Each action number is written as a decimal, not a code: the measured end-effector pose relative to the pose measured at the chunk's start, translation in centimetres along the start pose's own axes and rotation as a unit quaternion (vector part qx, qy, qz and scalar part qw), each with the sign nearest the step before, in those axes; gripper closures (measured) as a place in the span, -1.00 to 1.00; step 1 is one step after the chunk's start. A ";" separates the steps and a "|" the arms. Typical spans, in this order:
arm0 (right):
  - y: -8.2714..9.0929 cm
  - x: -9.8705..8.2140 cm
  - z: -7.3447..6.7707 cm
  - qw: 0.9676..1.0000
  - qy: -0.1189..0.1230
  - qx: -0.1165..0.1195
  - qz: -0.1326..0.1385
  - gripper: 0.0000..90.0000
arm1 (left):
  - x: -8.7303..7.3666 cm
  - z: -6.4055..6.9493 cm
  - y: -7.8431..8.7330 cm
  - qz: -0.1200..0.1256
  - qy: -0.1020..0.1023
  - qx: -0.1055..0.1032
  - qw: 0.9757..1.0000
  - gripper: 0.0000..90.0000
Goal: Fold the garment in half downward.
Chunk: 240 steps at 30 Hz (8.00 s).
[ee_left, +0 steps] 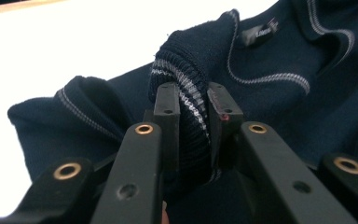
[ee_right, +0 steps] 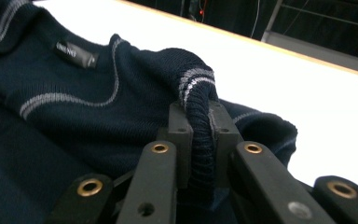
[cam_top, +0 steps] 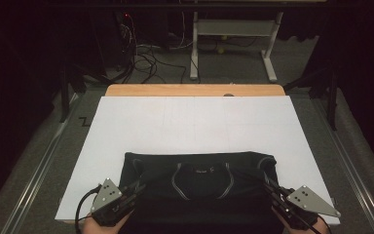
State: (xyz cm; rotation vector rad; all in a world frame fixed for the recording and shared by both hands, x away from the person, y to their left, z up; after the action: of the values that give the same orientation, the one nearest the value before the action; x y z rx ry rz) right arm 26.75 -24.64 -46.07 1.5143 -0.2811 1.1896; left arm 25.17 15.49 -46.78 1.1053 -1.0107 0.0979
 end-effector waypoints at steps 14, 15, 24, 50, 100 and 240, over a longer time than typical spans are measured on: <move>-3.5 -3.6 0.3 0.990 -0.003 0.009 -0.139 0.77 | -2.7 -1.9 -4.2 -0.119 0.045 -0.013 0.992 0.21; -3.6 -3.6 0.3 0.990 -0.009 0.012 -0.138 0.72 | -2.7 -2.1 -4.2 -0.119 0.054 -0.011 0.991 0.11; -2.2 -2.3 1.2 0.995 -0.045 0.023 -0.086 0.06 | -1.8 -3.7 -1.5 -0.072 0.074 0.008 0.995 -0.35; -10.0 1.7 9.3 0.976 -0.144 -0.017 -0.160 -0.27 | 2.1 -12.7 -8.1 -0.141 0.134 0.025 0.980 -0.42; -7.6 2.8 7.6 0.993 -0.061 -0.042 -0.091 0.81 | 3.9 -10.4 -5.1 -0.038 0.072 0.059 0.995 0.66; -5.1 -1.2 1.1 0.995 0.001 0.043 -0.084 0.75 | 0.0 -3.8 -5.6 -0.099 0.021 -0.005 0.995 0.55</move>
State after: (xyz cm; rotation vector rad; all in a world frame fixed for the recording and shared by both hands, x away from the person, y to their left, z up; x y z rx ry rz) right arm 30.47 -24.32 -49.94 1.5783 -0.0982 1.0808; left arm 30.58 15.67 -50.94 1.1838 -0.8585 -0.0432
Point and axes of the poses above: each handheld gripper's, and its own axes: y roughly backward along the jaws, x roughly out of its top, z roughly to its right, the point moved 7 cm from there along -y, roughly forward along the jaws, and after that the axes turned 14 degrees about -z, right-handed, at the moved point
